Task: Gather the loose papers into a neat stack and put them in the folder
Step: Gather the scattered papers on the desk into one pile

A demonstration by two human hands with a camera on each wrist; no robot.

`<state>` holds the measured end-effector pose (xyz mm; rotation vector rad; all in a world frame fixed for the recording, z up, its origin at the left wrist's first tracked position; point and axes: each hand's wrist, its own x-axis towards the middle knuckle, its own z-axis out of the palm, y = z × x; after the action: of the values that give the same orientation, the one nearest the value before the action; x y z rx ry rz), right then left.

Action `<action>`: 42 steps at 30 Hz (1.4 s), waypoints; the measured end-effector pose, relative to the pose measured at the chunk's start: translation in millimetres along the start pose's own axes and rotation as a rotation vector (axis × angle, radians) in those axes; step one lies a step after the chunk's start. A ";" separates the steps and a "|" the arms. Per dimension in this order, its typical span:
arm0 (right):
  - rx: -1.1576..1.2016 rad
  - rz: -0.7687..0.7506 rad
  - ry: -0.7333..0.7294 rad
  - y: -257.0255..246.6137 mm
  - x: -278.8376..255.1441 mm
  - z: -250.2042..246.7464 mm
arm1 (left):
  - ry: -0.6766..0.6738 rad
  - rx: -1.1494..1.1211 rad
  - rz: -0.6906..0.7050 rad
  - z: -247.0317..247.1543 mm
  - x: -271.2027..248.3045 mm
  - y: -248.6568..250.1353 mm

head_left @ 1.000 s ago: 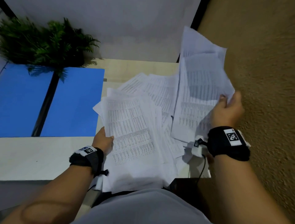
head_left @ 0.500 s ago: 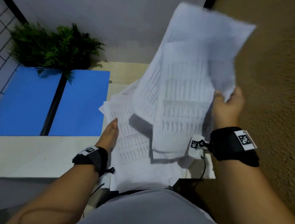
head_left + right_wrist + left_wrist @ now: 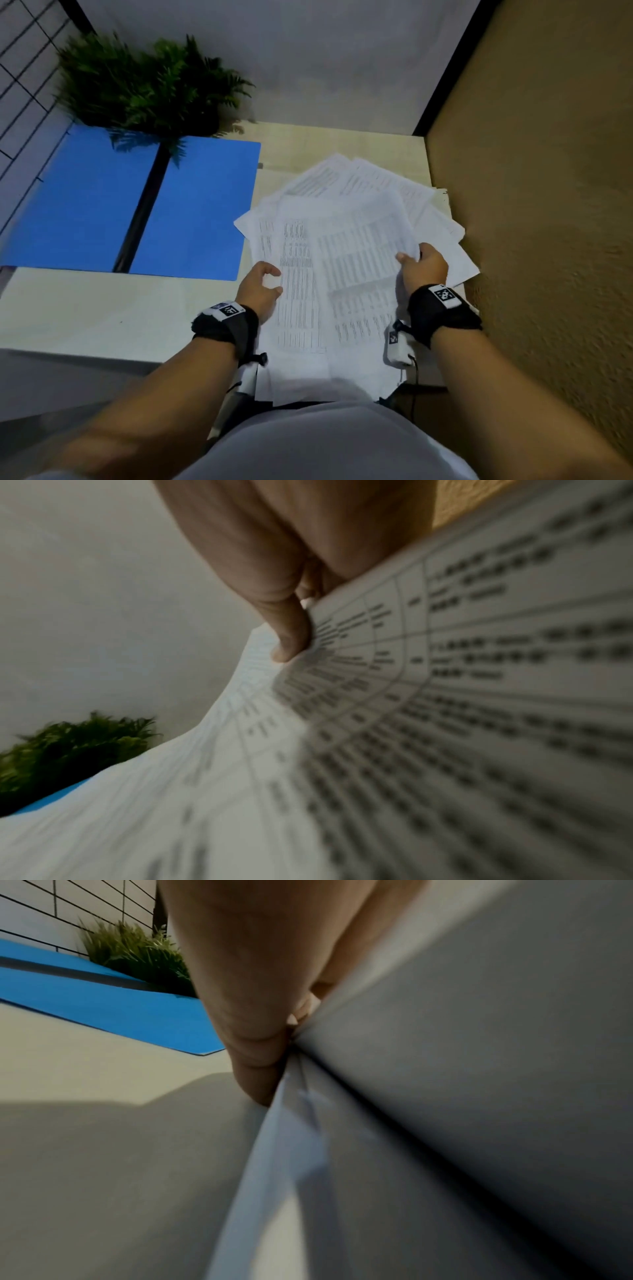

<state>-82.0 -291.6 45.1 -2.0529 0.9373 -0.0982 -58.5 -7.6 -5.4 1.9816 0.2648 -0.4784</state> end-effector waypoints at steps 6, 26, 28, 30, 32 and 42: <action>0.148 0.147 0.009 -0.8 12.5 24.9 | -0.175 -0.114 -0.049 -7.3 -3.9 9.0; 0.030 0.428 -0.049 0.6 42.3 51.9 | -0.144 -0.131 -0.173 -6.7 1.5 -4.5; 0.153 0.429 -0.156 0.2 42.8 55.9 | -0.141 -0.133 -0.187 -6.2 2.0 -5.0; 0.143 0.367 -0.164 -1.8 43.7 57.6 | -0.145 -0.137 -0.186 -5.7 2.3 -6.3; 0.092 0.320 -0.173 -1.4 44.9 53.1 | -0.143 -0.159 -0.195 -7.6 3.4 -9.4; -0.399 0.154 -0.208 14.6 61.4 -18.1 | -0.114 -0.183 -0.195 -15.7 4.7 -10.5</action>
<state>-53.6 -348.8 30.2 -2.2852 1.0410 0.4087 -55.0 11.0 -9.9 1.7524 0.4172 -0.6661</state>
